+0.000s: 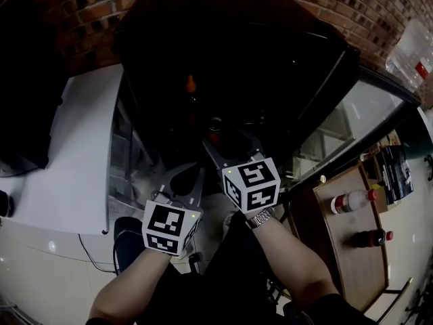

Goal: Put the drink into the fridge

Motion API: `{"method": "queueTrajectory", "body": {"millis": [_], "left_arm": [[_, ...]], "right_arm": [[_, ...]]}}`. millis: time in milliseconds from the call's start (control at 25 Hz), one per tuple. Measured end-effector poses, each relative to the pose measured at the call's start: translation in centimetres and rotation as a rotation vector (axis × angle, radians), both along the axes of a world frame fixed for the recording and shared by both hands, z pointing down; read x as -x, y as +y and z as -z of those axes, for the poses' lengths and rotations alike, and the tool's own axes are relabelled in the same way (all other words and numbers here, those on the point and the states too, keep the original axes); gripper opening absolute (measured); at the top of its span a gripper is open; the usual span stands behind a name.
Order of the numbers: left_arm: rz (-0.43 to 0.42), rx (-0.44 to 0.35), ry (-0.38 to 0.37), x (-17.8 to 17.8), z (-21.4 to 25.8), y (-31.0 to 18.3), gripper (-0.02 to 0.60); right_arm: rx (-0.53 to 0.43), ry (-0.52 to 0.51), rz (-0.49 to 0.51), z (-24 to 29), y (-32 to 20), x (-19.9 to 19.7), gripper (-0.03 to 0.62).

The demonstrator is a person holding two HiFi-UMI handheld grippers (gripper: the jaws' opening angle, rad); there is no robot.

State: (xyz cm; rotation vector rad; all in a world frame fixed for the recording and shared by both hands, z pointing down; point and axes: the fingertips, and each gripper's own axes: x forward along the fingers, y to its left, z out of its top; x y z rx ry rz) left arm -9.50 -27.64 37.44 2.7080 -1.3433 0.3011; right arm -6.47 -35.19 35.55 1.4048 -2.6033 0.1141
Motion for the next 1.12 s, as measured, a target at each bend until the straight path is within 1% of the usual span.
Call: {"method": "queueTrajectory", "body": {"millis": [240,360,480,760,880,1120], "left_arm": [[-0.102,-0.009,-0.012,-3.6,0.3,5.2,0.005],[-0.139,-0.014,-0.011,-5.2,0.4,7.8,0.005],[-0.191,-0.008,-0.009,-7.2,0.1,10.9,0.005],[-0.356,-0.001,0.005,-12.5,-0.3,19.3,0.005],[-0.412,0.002,0.009,-14.5,-0.2,22.5,0.005],[-0.512,-0.007,0.021,-17.7,-0.5,27.4,0.005]], "right_arm": [[-0.011,-0.02,-0.106,0.5,6.7,-4.9,0.275],[-0.021,-0.025,-0.154,0.7,10.4,-7.1,0.275],[-0.014,-0.023,-0.214,0.2,14.5,-9.7,0.275],[0.009,-0.007,-0.412,-0.8,25.1,-16.9,0.275],[0.022,-0.002,-0.487,-1.0,29.3,-19.5,0.275],[0.029,0.004,-0.618,-1.6,35.6,-23.6,0.275]]}}
